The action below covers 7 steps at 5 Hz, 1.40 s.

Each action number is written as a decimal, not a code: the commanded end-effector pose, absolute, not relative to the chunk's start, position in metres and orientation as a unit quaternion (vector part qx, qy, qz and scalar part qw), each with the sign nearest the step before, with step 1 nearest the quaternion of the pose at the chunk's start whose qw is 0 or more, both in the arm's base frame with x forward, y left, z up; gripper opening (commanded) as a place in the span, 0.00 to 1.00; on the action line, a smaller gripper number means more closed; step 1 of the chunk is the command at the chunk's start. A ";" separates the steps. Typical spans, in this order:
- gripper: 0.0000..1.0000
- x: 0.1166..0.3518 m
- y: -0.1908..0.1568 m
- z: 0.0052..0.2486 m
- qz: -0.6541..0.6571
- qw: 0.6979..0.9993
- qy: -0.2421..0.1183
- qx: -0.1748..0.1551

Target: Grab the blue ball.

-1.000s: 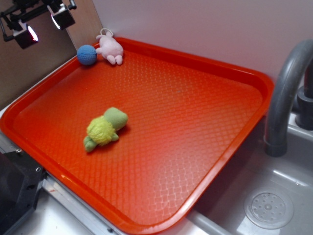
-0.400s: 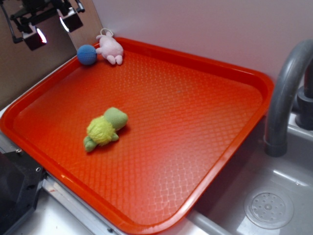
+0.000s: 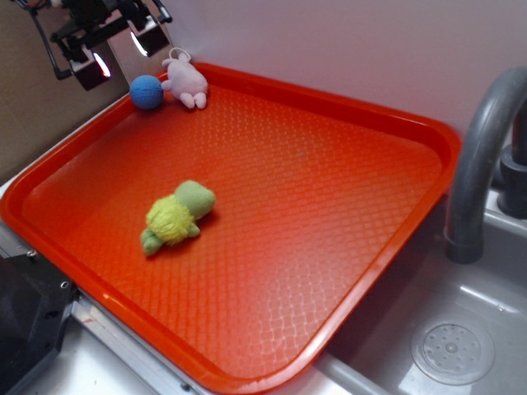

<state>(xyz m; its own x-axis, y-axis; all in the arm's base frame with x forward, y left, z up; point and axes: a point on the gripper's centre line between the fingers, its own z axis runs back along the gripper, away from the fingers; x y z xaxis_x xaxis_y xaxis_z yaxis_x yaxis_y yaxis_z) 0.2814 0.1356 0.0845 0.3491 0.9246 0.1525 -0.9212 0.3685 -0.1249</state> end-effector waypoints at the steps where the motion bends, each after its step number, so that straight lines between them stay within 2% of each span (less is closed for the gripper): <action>1: 1.00 0.276 0.156 0.087 0.574 0.812 -0.111 0.002; 2: 1.00 0.283 0.159 0.075 0.565 0.818 -0.110 0.008; 3: 1.00 0.285 0.174 0.066 0.567 0.817 -0.104 0.029; 4: 1.00 0.285 0.184 0.063 0.566 0.817 -0.106 0.040; 5: 1.00 0.295 0.188 0.060 0.558 0.823 -0.104 0.033; 6: 1.00 0.307 0.178 0.054 0.558 0.823 -0.104 0.034; 7: 1.00 0.310 0.178 0.055 0.562 0.819 -0.110 0.038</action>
